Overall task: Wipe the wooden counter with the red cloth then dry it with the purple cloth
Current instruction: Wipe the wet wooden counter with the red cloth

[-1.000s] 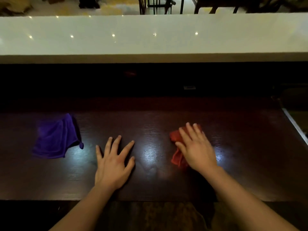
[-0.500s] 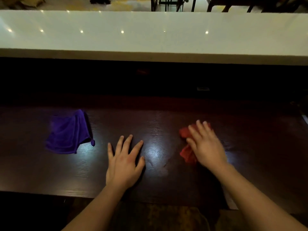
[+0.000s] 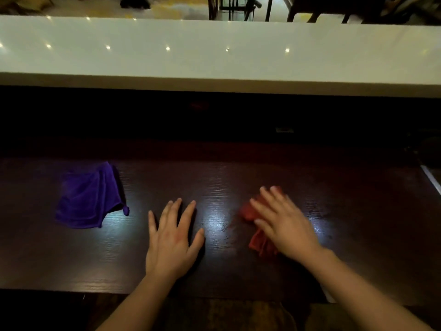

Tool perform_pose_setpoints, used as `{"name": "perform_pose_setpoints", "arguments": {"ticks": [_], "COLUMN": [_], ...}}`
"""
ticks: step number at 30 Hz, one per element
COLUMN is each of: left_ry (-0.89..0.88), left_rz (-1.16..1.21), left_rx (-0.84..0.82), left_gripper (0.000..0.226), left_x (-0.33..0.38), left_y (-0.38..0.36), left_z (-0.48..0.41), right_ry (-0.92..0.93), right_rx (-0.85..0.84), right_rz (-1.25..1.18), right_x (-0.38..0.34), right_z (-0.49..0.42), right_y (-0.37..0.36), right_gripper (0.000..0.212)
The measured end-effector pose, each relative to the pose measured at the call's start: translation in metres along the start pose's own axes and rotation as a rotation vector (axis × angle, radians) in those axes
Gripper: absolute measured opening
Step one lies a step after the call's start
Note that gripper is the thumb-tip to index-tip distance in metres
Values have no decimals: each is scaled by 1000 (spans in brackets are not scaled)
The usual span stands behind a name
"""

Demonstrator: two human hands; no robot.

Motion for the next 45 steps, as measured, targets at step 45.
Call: {"name": "perform_pose_setpoints", "arguments": {"ticks": [45], "left_ry": [2], "left_rz": [-142], "left_rx": [-62], "left_gripper": [58], "left_x": [1], "left_y": [-8], "left_z": [-2], "right_ry": [-365], "right_rx": [-2], "right_rz": [17], "right_x": [52], "right_z": [-25], "right_y": [9], "right_gripper": [57]}}
Point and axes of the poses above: each hand's wrist, its own z-axis away from the middle knuckle, its own y-axis out of the back of the hand, x = y × z, the point moved 4 cm from there along -z, towards the middle knuckle, and after that the axes turned 2 degrees about x, right-handed, at the moved point
